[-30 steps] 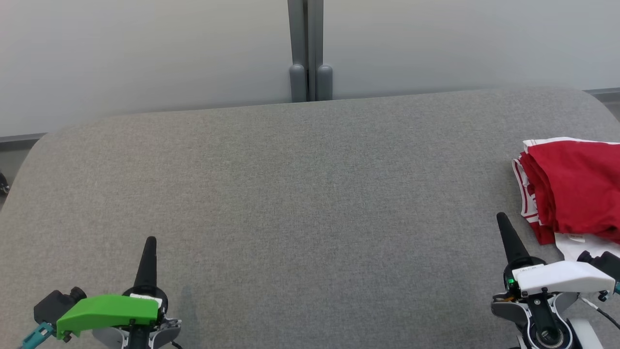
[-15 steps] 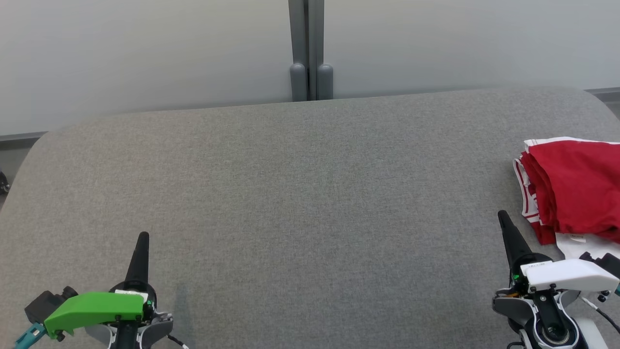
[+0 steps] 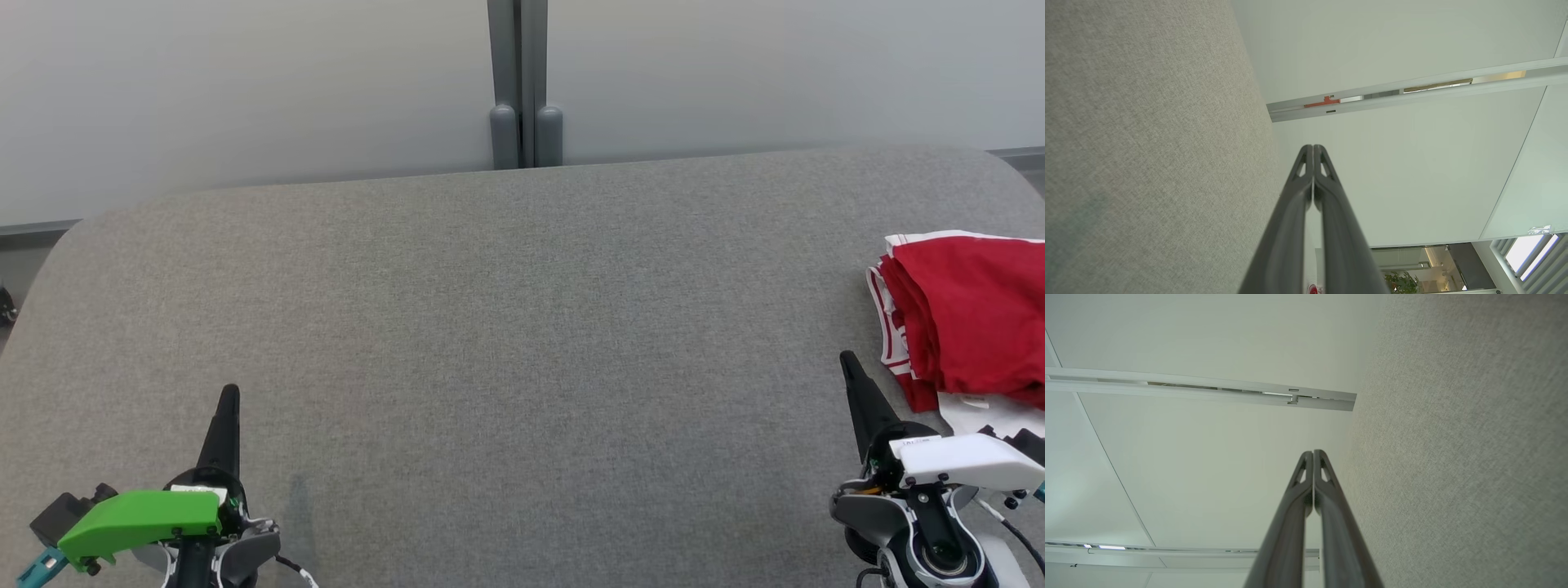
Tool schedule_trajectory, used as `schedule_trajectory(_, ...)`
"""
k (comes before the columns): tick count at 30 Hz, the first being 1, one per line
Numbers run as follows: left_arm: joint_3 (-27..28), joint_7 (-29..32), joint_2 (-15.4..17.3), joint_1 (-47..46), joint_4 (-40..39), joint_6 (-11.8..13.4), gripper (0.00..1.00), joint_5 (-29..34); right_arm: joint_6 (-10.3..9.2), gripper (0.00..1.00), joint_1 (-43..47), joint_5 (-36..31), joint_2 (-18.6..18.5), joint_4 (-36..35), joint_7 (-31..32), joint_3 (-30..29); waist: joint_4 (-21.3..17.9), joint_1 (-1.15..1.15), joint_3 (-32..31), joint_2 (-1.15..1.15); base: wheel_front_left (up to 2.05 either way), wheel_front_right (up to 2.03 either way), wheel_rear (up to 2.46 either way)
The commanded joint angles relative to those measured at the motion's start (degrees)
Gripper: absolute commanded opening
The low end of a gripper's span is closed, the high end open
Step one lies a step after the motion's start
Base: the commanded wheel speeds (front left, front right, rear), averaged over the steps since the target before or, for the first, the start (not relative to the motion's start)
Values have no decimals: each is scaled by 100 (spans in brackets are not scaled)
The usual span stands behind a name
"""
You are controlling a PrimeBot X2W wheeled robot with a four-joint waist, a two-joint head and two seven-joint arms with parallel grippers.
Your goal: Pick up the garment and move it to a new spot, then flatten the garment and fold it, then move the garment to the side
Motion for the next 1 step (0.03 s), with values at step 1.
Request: schedule_trajectory(1, 49, 39, 8, -119, -3, -32, 0, -120, 1, 0, -97, 124, 0, 6, 44, -26, 1, 0, 1, 0, 0, 0, 0)
